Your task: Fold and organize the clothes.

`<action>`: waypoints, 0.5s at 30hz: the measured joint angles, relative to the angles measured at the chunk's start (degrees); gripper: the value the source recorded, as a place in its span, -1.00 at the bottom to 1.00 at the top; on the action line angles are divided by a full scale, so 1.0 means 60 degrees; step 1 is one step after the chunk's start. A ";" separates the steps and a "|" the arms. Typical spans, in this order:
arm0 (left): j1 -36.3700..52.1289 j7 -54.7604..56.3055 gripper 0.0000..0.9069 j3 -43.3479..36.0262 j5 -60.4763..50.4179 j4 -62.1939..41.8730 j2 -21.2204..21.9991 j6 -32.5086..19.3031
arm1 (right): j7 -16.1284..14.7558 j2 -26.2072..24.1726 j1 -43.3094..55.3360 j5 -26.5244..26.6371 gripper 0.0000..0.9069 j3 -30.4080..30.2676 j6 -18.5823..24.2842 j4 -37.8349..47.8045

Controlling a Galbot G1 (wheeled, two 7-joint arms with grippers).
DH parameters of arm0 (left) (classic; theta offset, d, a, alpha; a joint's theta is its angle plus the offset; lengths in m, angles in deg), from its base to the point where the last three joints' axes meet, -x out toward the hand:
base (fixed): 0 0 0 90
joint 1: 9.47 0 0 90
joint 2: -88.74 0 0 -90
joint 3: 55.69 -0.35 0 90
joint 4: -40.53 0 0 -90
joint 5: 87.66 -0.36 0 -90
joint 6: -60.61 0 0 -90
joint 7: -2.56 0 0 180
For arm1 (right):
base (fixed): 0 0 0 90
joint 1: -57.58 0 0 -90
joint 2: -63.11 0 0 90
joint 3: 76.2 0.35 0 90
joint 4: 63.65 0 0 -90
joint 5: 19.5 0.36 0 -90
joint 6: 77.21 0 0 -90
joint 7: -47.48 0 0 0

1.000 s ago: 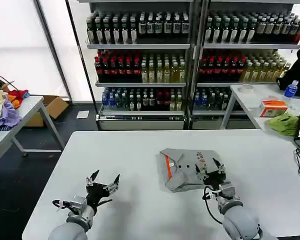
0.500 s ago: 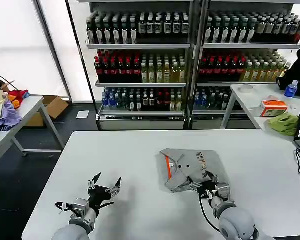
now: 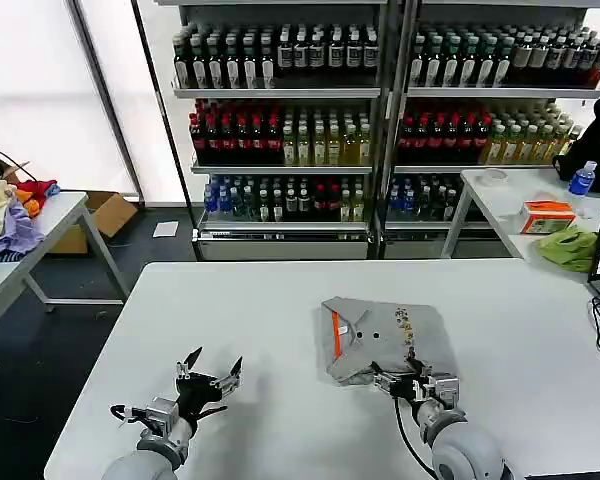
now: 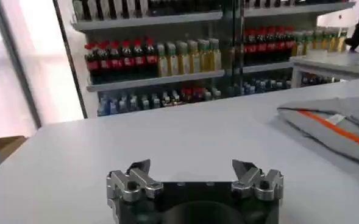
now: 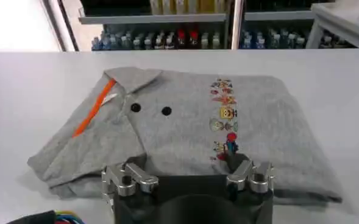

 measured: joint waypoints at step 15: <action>0.0154 0.0392 1.00 0.0174 0.0450 0.0439 0.0571 -0.0958 | -0.0277 0.0014 -0.0963 -0.2309 1.00 0.1878 0.1224 -0.1320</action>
